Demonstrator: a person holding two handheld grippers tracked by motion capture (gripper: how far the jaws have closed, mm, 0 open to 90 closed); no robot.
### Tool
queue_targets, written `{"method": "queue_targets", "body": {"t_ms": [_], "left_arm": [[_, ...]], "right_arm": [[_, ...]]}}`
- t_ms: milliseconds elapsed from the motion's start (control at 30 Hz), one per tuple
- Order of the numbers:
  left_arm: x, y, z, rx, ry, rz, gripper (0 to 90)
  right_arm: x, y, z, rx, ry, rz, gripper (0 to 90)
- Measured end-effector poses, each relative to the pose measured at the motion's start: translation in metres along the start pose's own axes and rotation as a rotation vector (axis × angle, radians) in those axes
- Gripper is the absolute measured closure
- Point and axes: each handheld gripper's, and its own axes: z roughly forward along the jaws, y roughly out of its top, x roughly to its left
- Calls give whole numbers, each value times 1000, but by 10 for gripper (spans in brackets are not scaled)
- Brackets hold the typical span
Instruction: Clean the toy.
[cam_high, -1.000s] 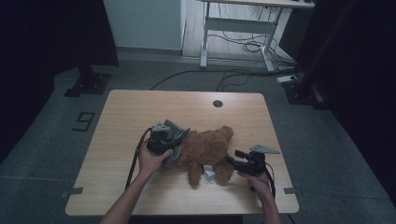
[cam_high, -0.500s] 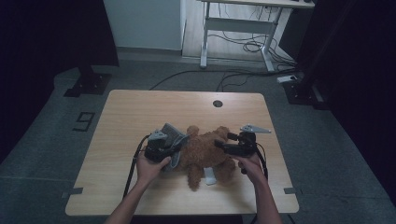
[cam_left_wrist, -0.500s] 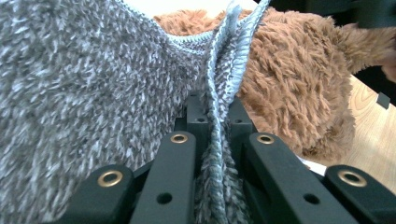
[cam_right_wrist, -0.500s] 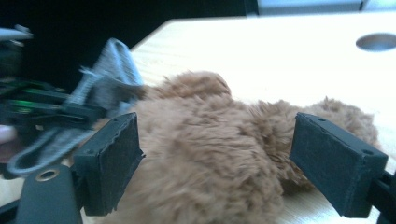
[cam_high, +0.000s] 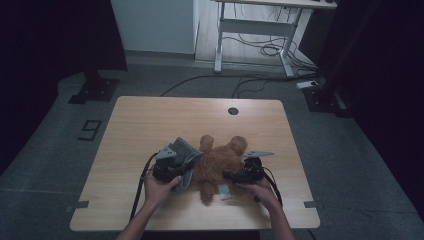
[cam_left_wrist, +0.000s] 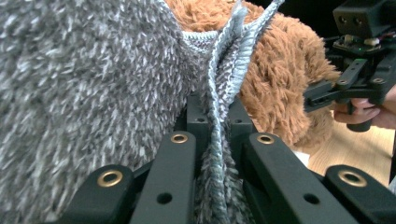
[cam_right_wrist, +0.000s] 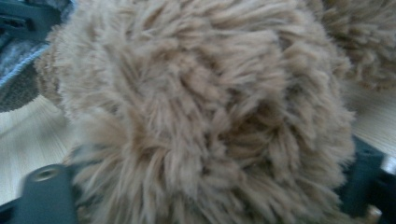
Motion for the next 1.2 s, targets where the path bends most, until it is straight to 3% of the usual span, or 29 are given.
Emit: {"method": "queue_targets", "body": {"t_ms": [133,233,267,367,533,633,800,867,933,967,1033,1100,1200], "left_arm": [[-1,-1,-1,-17,10,1,842],[0,3,0,-38,31,10,841],[0,3,0,-38,31,10,841],[4,18,1,-47,46,20,840],[2,54,3,-73,69,46,838],[-11,81,11,-96,50,76,838],[-46,110,52,-50,-13,131,835],[-57,112,73,-12,-27,129,834],[-64,107,93,37,3,144,830],[-64,107,93,37,3,144,829],[-61,92,103,51,-15,106,830],[-57,85,99,50,-19,99,832],[-51,79,83,33,26,107,833]], "right_arm": [[6,-1,-2,-47,-19,-57,438],[13,0,-3,-84,-58,-104,530],[13,0,-3,-84,-58,-104,530],[15,3,-1,-150,-110,-131,564],[13,14,3,-256,-224,-178,574],[14,20,5,-291,-271,-235,573],[13,14,8,-277,-253,-284,572],[15,8,8,-278,-251,-308,572],[20,1,7,-283,-260,-344,572],[23,-2,6,-279,-267,-365,572],[25,-8,6,-243,-281,-375,572],[21,-16,6,-235,-268,-372,572],[19,-21,5,-231,-252,-361,572]]}}
